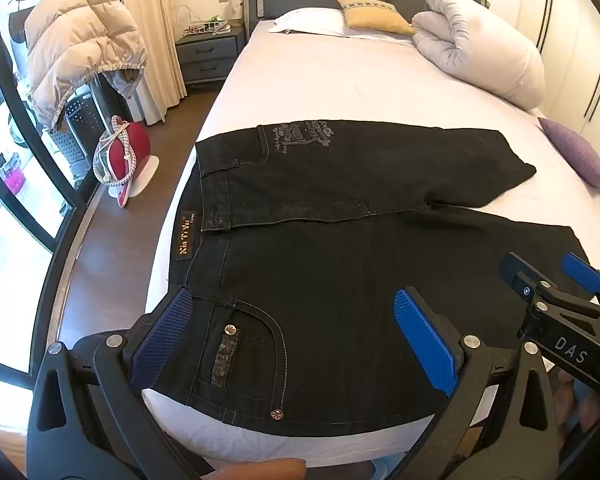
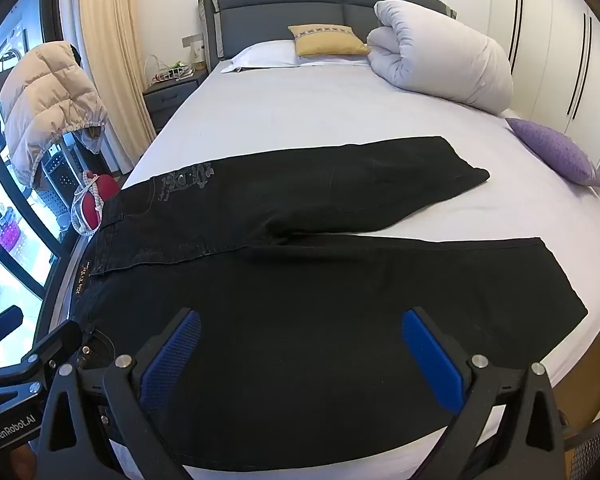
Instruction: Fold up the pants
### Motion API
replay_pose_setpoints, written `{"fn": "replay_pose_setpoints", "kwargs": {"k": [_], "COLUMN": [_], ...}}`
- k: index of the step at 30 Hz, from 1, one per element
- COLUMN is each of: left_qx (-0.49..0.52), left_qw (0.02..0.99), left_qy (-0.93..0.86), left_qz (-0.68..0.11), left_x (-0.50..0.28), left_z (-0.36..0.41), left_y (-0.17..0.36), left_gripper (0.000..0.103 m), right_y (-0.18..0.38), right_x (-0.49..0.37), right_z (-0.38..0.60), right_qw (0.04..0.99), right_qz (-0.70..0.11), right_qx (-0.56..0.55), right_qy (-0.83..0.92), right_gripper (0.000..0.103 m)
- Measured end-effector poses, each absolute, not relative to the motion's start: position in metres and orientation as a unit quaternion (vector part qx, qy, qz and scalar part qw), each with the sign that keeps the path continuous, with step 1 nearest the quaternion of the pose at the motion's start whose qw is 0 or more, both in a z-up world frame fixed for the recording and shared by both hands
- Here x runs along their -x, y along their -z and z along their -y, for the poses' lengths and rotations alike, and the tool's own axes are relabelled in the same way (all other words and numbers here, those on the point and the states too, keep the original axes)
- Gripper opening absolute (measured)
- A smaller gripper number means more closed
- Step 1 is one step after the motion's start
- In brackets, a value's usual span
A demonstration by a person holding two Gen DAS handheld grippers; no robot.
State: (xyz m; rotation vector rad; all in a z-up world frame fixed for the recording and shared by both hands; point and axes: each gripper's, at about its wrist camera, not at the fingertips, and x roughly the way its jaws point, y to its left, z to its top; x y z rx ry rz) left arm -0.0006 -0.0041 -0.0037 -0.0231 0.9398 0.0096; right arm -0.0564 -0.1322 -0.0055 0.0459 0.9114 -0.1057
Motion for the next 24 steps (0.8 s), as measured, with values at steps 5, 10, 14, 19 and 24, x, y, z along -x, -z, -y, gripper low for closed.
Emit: {"fn": "replay_pose_setpoints", "kwargs": {"k": [5, 10, 14, 19, 24], "left_qx": [0.013, 0.012, 0.011, 0.011, 0.011], "left_qw": [0.889, 0.889, 0.889, 0.889, 0.889], "left_qy": [-0.003, -0.003, -0.004, -0.004, -0.004], "left_qz": [-0.457, -0.458, -0.457, -0.458, -0.458], "left_x": [-0.0009, -0.0007, 0.0000, 0.0003, 0.0004], "left_z": [0.0017, 0.0018, 0.0017, 0.0014, 0.0017], "left_y": [0.0025, 0.0028, 0.0038, 0.0042, 0.0051], "left_gripper": [0.103, 0.103, 0.103, 0.103, 0.103], "right_y": [0.0060, 0.0062, 0.0064, 0.0076, 0.0095], "right_x": [0.0560, 0.0561, 0.0565, 0.0571, 0.0568], "right_z": [0.1323, 0.1321, 0.1318, 0.1310, 0.1301], "right_qw": [0.895, 0.895, 0.895, 0.894, 0.894], "right_qz": [-0.443, -0.443, -0.443, -0.445, -0.445], "right_qx": [-0.021, -0.021, -0.020, -0.019, -0.019], "right_qy": [0.051, 0.051, 0.052, 0.052, 0.052], "right_gripper": [0.103, 0.103, 0.103, 0.103, 0.103]}}
